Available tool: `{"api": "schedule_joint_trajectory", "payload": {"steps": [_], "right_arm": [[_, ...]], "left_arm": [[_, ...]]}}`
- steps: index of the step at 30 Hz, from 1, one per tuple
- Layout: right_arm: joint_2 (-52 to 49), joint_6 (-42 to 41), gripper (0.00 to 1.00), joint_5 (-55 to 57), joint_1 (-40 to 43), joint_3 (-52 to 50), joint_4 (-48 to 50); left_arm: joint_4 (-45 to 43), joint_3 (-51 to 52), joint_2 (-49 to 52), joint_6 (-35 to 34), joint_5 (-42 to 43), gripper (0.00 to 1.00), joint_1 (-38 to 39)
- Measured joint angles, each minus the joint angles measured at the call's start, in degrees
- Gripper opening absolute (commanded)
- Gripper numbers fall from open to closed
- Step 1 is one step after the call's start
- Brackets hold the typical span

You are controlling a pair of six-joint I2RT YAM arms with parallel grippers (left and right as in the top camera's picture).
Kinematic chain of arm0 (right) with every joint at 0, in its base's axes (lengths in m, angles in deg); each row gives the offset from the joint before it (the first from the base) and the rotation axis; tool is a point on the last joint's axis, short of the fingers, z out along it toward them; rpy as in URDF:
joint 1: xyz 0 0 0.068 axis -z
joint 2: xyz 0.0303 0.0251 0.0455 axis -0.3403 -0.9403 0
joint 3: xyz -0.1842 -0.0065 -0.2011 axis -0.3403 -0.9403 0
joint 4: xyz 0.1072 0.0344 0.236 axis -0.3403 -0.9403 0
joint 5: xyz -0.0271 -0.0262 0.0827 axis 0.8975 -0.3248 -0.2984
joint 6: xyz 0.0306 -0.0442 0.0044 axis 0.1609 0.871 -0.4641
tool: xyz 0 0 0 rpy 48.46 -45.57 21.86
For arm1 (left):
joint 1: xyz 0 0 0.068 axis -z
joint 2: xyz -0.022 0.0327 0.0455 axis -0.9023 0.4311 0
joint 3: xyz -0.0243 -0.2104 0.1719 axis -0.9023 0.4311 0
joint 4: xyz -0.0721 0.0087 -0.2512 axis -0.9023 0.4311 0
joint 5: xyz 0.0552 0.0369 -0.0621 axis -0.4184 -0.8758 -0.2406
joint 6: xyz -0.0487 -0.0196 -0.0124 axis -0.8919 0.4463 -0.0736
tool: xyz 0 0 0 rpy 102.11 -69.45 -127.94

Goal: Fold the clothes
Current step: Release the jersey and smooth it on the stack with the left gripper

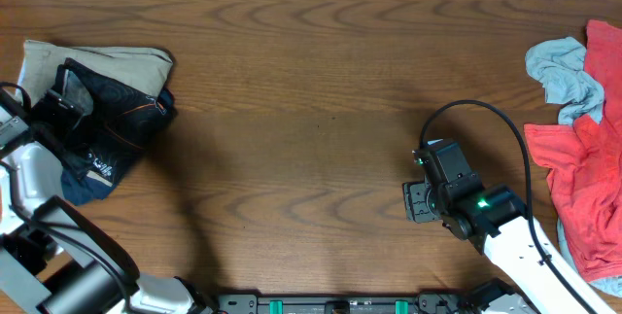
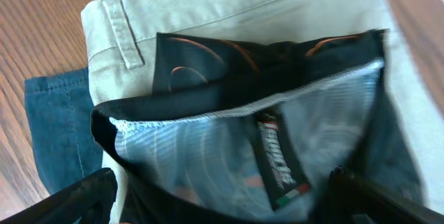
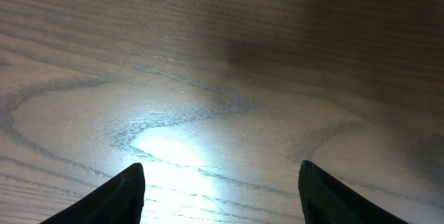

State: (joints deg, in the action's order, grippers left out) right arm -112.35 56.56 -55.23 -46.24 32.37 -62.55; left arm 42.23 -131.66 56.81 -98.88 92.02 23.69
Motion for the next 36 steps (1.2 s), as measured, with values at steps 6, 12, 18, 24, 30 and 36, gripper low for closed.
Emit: {"api": "schedule_joint_trajectory", "payload": {"steps": [6, 12, 18, 24, 30, 36], "right_arm": [[0.00, 0.00, 0.69, 0.02, 0.00, 0.00, 0.00], [0.00, 0.00, 0.69, 0.00, 0.00, 0.00, 0.00], [0.00, 0.00, 0.69, 0.02, -0.02, 0.00, 0.00], [0.00, 0.00, 0.68, 0.00, 0.00, 0.00, 0.00], [0.00, 0.00, 0.68, 0.02, 0.00, 0.00, 0.09], [0.00, 0.00, 0.68, 0.35, 0.00, 0.00, 0.07]], "left_arm": [[-3.08, 0.00, 2.12, -0.04, -0.90, 0.83, 0.00], [-4.24, 0.00, 2.60, 0.24, -1.22, 0.83, 0.00], [-4.46, 0.00, 5.25, 0.26, -1.66, 0.83, 0.00], [-6.56, 0.00, 6.08, -0.28, -2.47, 0.46, 0.00], [-6.97, -0.02, 6.08, -0.04, -2.51, 0.06, 0.00], [-7.02, -0.48, 6.08, 0.26, -1.99, 0.06, 0.00]]}}
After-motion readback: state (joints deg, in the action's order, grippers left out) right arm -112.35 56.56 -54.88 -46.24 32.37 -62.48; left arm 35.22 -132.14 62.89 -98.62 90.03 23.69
